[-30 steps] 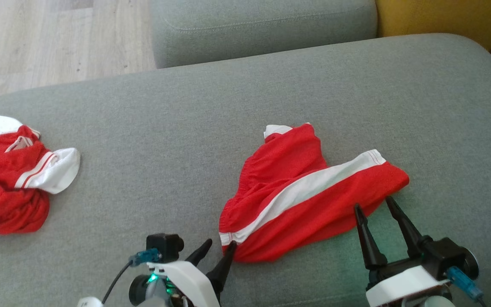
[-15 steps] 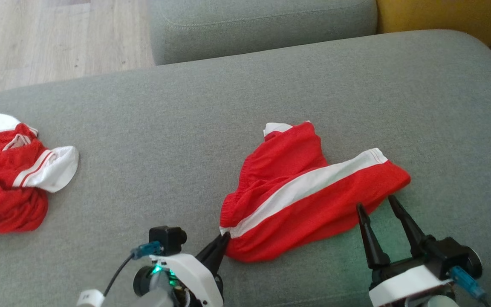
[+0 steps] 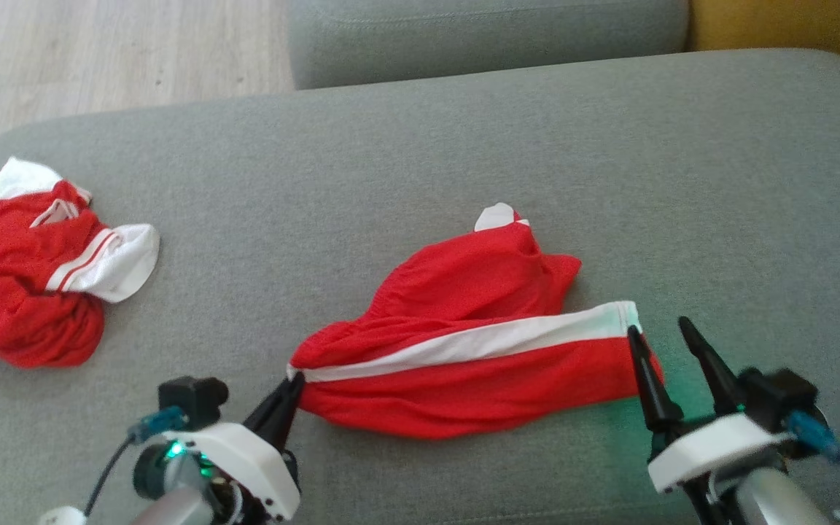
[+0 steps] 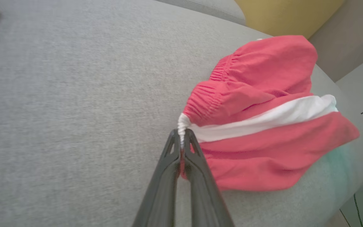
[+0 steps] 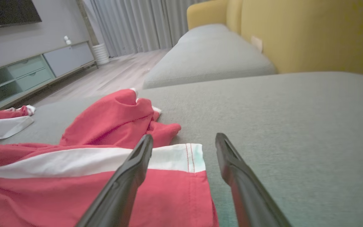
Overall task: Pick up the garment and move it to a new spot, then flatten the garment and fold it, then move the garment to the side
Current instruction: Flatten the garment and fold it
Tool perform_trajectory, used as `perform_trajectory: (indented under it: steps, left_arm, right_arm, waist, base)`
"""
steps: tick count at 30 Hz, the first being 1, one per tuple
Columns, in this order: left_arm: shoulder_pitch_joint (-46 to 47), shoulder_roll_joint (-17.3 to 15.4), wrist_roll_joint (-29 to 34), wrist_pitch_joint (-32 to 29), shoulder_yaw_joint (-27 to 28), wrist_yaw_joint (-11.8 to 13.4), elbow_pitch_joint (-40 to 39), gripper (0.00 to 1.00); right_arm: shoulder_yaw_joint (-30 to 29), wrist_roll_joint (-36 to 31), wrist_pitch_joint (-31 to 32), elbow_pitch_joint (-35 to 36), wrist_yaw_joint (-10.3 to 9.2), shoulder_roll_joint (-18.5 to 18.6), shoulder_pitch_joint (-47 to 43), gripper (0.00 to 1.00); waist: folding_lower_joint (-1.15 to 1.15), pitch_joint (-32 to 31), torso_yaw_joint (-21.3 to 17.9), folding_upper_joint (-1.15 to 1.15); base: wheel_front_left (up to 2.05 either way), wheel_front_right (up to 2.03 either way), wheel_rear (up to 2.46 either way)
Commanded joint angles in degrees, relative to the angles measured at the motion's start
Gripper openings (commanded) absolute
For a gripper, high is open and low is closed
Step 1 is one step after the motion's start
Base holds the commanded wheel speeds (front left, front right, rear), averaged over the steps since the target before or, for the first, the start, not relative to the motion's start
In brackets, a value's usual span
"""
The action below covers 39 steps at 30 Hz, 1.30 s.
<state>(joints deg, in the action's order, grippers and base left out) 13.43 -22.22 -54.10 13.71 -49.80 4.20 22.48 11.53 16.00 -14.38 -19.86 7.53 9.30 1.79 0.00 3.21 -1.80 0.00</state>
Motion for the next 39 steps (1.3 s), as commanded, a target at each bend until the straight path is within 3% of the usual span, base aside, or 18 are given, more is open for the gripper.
perform_trajectory:
  steps: [1,10,16,17,19,20,28,34,39]
  left_arm:
    - [2.5,-2.1,-0.1,0.5,2.9,0.7,-1.9,0.00]
    - [5.3,-2.2,0.8,0.4,3.7,1.8,-1.6,0.00]
    - [7.0,-1.1,1.4,0.5,3.1,1.4,0.2,0.00]
    - [7.1,-1.0,1.4,0.5,3.1,1.4,0.4,0.00]
    - [7.3,-0.8,1.5,0.5,3.0,1.2,0.7,0.00]
    - [7.4,-0.7,1.5,0.5,2.9,1.1,0.9,0.00]
    - [8.2,-1.1,1.4,0.5,3.0,0.3,1.1,0.00]
    - [11.0,-2.2,-1.6,-0.8,5.8,-1.4,-2.5,0.00]
    - [21.1,-3.2,-3.6,-6.5,8.2,-3.5,-7.7,0.00]
  right_arm:
    - [3.5,2.8,0.4,-0.4,-0.04,2.4,3.9,1.00]
    - [16.9,19.7,9.5,-5.0,-0.04,13.1,12.5,1.00]
    - [25.0,29.7,13.8,-4.9,-0.04,17.8,14.2,1.00]
    - [25.9,30.6,13.8,-4.8,-0.04,18.2,14.3,0.93]
    - [27.4,31.9,13.2,-4.5,-0.04,18.9,14.7,0.28]
    - [28.1,32.4,12.5,-4.3,-0.04,19.3,14.8,0.00]
    - [30.7,35.6,7.2,-1.6,-0.04,22.6,16.7,0.00]
    - [27.3,37.4,2.8,0.8,-0.04,25.4,20.5,0.00]
    - [22.7,39.1,2.4,3.2,-0.04,28.2,29.8,0.00]
  waist:
    - [0.00,0.8,0.8,0.00]
    - [0.00,2.9,3.2,0.00]
    - [0.00,3.3,4.1,0.00]
    - [0.00,3.3,4.2,0.00]
    - [0.00,3.3,4.2,0.00]
    - [0.00,3.3,4.3,0.00]
    - [0.00,2.6,3.6,0.00]
    - [0.00,2.6,2.2,0.00]
    - [0.00,5.6,0.1,0.00]
  base:
    - [0.00,0.00,0.00]
    - [0.00,0.00,0.00]
    - [0.00,0.00,0.00]
    - [0.00,0.00,0.00]
    - [0.00,0.00,0.00]
    - [0.00,0.00,0.00]
    - [0.00,0.00,0.00]
    - [0.00,0.00,0.00]
    - [0.00,0.00,0.00]
